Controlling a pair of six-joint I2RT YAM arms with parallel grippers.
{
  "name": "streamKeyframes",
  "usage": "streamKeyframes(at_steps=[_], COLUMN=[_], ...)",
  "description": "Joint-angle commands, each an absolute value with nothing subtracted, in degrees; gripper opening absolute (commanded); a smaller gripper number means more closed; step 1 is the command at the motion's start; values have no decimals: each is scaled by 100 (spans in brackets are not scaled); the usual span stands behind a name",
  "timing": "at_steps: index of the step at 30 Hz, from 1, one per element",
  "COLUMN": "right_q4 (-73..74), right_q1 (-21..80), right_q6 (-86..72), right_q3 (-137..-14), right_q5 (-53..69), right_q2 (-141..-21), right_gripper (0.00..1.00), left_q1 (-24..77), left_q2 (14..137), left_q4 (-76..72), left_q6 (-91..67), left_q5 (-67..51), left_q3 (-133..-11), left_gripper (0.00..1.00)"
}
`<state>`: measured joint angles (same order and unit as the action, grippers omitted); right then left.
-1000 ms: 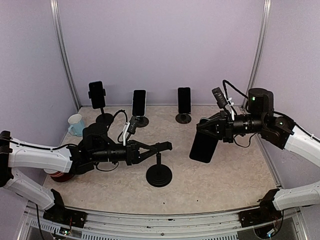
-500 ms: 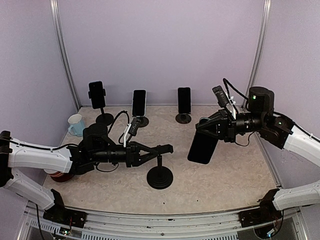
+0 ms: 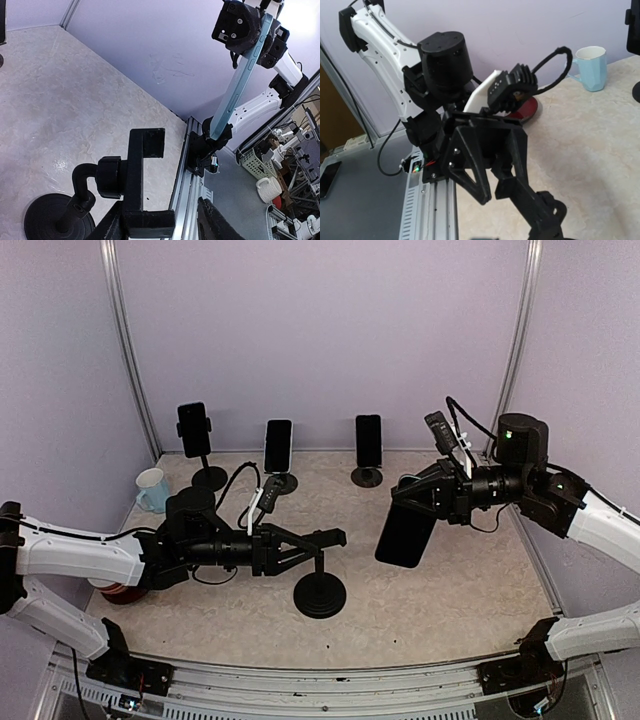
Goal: Place the phone on the phone stand
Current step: Pick up the phone stand from the center of the board.
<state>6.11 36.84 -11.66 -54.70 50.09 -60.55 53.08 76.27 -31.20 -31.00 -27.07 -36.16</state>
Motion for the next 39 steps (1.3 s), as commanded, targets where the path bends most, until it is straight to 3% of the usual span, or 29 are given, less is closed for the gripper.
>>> streamKeyframes(at_steps=[1,29,39], right_q4=[404,335,378], right_q1=[3665,3668,3672], right_q6=[-1184,-1186,-1152], right_q3=[-5443,-5460,-5495], right_q5=[5013,5045,5044], right_q2=[-5935,-6178,-6222], right_gripper=[0,0,0], left_q1=[5302,5150,5133], left_q2=[7592,7418,7449], left_q4=[-3309,-3401,-3487], left_q6=[-3041,-3050,-3091], left_q5=[-2751,-2937,-2968], left_q3=[-3706,-3441,-3419], left_gripper=[46,37,23])
